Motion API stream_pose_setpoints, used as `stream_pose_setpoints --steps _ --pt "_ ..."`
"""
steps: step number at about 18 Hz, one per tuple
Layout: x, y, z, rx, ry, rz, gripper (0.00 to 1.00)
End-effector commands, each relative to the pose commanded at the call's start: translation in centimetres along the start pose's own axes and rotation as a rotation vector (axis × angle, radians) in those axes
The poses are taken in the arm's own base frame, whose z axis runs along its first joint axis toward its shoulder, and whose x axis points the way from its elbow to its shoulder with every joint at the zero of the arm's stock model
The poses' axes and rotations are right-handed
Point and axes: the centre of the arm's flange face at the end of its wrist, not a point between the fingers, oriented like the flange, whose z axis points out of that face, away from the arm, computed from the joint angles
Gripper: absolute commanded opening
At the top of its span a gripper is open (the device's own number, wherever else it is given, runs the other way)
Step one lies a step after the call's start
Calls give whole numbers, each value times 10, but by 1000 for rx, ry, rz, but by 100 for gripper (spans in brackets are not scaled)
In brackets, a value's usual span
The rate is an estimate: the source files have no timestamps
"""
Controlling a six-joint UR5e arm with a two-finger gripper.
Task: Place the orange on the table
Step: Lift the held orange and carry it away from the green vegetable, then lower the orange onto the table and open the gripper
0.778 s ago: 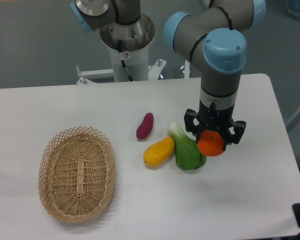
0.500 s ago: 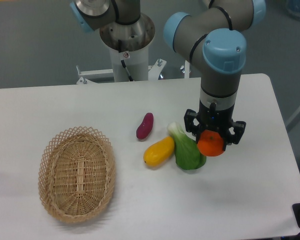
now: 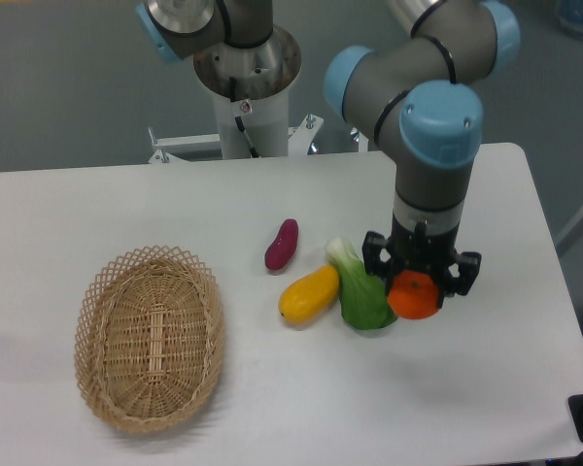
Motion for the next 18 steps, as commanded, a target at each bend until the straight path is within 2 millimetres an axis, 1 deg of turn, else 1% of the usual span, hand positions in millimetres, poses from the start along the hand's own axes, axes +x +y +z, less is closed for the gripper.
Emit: stream_pose_setpoints --steps 2,4,6,7,8,9,11,12,13,17,18 --pt "7 -15 31 28 -15 -62 56" --pt "13 -17 52 10 2 -91 56" --pt "27 -23 79 -18 28 -113 56" --pt "30 -25 89 -23 37 -130 56" --pt "38 -29 96 -18 55 -136 56" --pt "42 -30 107 -25 68 -158 56" --pt "49 -28 123 -46 82 -176 56" --pt "56 -33 126 -47 85 -171 57" --pt "58 -32 127 -49 88 -175 57" --pt "71 -32 148 -77 108 -168 57" --pt "75 -33 150 -80 110 -163 57"
